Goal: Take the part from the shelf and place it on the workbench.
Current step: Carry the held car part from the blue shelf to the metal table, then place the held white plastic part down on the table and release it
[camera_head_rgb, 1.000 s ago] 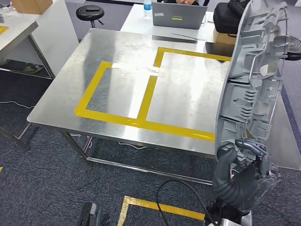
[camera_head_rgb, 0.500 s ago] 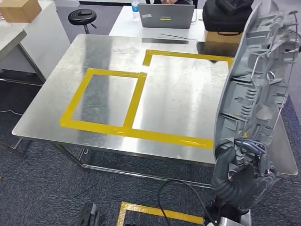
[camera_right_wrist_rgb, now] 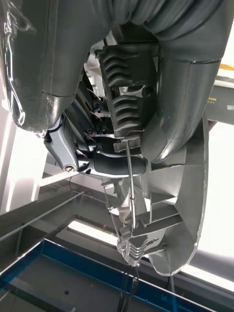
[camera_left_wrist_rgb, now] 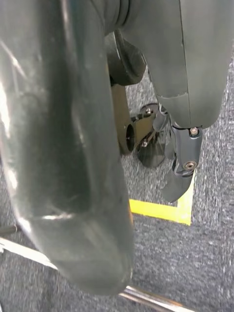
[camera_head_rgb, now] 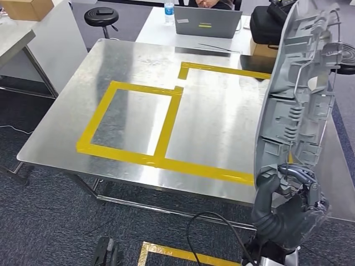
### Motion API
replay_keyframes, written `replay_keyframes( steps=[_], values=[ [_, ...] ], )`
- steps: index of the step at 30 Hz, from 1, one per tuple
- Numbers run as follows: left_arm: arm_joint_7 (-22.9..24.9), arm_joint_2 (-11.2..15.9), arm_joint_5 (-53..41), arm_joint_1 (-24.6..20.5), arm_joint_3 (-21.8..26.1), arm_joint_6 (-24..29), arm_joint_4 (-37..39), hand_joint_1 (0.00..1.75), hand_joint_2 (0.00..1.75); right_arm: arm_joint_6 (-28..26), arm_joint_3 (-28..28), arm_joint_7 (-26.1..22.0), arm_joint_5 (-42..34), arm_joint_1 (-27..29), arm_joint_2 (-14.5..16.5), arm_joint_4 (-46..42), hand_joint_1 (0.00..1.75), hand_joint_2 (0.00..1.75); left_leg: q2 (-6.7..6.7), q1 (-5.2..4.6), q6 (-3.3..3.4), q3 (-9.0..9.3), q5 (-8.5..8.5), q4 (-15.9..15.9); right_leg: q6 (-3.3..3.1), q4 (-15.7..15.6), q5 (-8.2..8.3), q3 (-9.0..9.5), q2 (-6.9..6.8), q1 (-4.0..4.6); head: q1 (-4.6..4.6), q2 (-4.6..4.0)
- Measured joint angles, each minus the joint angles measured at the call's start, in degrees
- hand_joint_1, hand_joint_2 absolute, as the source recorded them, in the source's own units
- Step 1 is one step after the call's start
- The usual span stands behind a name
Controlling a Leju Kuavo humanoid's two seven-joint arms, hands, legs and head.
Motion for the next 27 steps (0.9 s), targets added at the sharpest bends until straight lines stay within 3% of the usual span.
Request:
replay_keyframes(
  steps=[2, 3, 7, 9, 11, 12, 13, 14, 16, 18, 21, 23, 24, 27],
  values=[
    [0.0, 0.0, -0.1, -0.1, 0.0, 0.0, 0.0, 0.0, 1.75, 0.0, -0.1, 0.3, -0.4, 0.0, 0.0, 0.0, 1.75, 1.75, -0.13, -0.09, -0.65, 0.73, -0.58, 0.1, -0.15, -6.8, 3.19, 3.01, 0.0, 0.0, 0.06, 0.01],
    [0.0, 0.0, -0.1, -0.1, 0.0, 0.0, 0.0, 0.0, 1.75, 0.0, -0.2, 0.6, -0.5, 0.0, 0.0, 0.0, 1.75, 1.75, -0.15, -0.18, -1.0, 0.85, -0.69, 0.1, -0.42, -8.5, 3.55, 3.74, 0.06, 0.05, 0.01, 0.01],
    [0.0, 0.0, -0.7, -0.2, -0.1, -0.1, 0.0, 0.0, 1.75, 0.0, -2.2, 2.6, 1.1, 0.2, 0.2, 0.2, 1.75, 1.75, 0.0, -0.15, -2.24, 0.8, -1.03, 0.1, -2.23, -9.4, 3.39, 4.09, 0.25, 0.15, -0.42, 0.0],
    [0.0, 0.0, -1.0, -0.2, -0.2, -0.1, 0.0, 0.0, 1.75, 0.0, -4.2, 4.1, 2.1, 0.0, 0.2, 0.8, 1.75, 1.75, 0.16, -0.16, -2.64, -1.25, -3.44, 4.3, -2.95, -9.8, 3.46, 4.33, 0.04, 0.02, -0.65, 0.0],
    [0.0, 0.0, -1.1, -0.2, -0.4, -0.2, 0.0, 0.0, 1.75, 0.0, -6.2, 5.1, 2.5, -0.5, 0.2, 2.0, 1.75, 1.75, 0.24, -0.2, -2.75, -5.33, -6.68, 12.0, -3.27, -9.8, 3.42, 4.31, -0.05, 0.11, -0.82, 0.0],
    [0.0, 0.1, -1.2, -0.2, -0.4, -0.2, 0.0, 0.0, 1.75, 0.0, -7.1, 5.9, 2.4, -0.9, 0.2, 2.7, 1.75, 1.75, 0.24, -0.2, -2.72, -6.98, -7.35, 14.8, -3.33, -9.8, 3.4, 4.31, -0.03, 0.16, -0.84, 0.0],
    [0.0, 0.1, -1.3, -0.1, -0.4, -0.2, 0.0, 0.0, 1.75, 0.2, -7.7, 7.0, 2.0, -1.5, 0.2, 3.5, 1.75, 1.75, 0.24, -0.22, -2.63, -7.8, -6.94, 15.9, -3.36, -9.8, 3.38, 4.33, 0.01, 0.2, -0.85, 0.0],
    [0.0, 0.1, -1.4, -0.1, -0.4, -0.2, 0.0, 0.0, 1.75, 0.8, -8.4, 8.7, 0.8, -2.6, 0.1, 4.7, 1.75, 1.75, 0.24, -0.24, -2.46, -7.52, -5.42, 14.7, -3.36, -9.8, 3.38, 4.37, 0.13, 0.22, -0.85, 0.0],
    [0.0, 0.2, -1.9, -0.2, -0.7, -0.3, 0.0, 0.0, 1.75, 2.9, -9.9, 12.3, -3.5, -6.4, -0.2, 8.6, 1.75, 1.75, 0.34, -0.34, -1.95, -4.41, -1.05, 7.7, -3.21, -9.8, 3.4, 4.51, 0.51, 0.22, -0.92, 0.0],
    [0.0, 0.2, -2.3, -0.4, -1.0, -0.4, 0.0, 0.0, 1.75, 4.9, -11.8, 13.5, -7.5, -10.4, -0.6, 13.7, 1.75, 1.75, 0.47, -0.53, -1.47, -1.6, 1.12, 1.3, -2.66, -9.7, 3.38, 4.41, 0.84, 0.41, -0.95, 0.0],
    [0.1, 0.3, -2.8, -0.5, -1.4, -0.6, 0.0, 0.0, 1.75, 6.0, -13.8, 14.1, -8.1, -13.9, -1.4, 19.6, 1.75, 1.75, 0.38, -0.69, -0.66, -1.29, 1.35, -0.4, -1.5, -10.2, 3.65, 4.17, 0.85, 0.41, -0.97, 0.0],
    [0.3, 0.2, -3.4, -0.4, -1.6, -0.7, 0.0, 0.0, 1.75, 6.4, -14.5, 15.9, -6.0, -16.3, -2.2, 23.2, 1.75, 1.75, 0.39, -0.46, -0.01, -1.21, 1.66, -0.7, -0.78, -9.2, 2.94, 3.53, 0.63, 0.31, -0.77, 0.0],
    [0.5, 0.2, -3.7, -0.5, -1.9, -0.8, 0.0, 0.0, 1.75, 6.8, -14.9, 16.5, -5.1, -17.9, -2.8, 25.6, 1.75, 1.75, 0.42, -0.31, 0.24, -1.12, 1.76, -0.9, -0.46, -7.0, 1.75, 2.42, 0.47, 0.26, -0.63, 0.0],
    [1.0, 0.4, -4.8, -0.4, -2.6, -0.9, 0.0, 0.0, 1.75, 9.3, -16.3, 16.8, -3.6, -23.1, -4.6, 34.7, 1.75, 1.75, 0.42, -0.31, 0.52, -1.07, 1.7, -0.9, 0.19, 4.0, -2.64, -3.1, 0.11, 0.09, -0.34, 0.0]
  ],
)
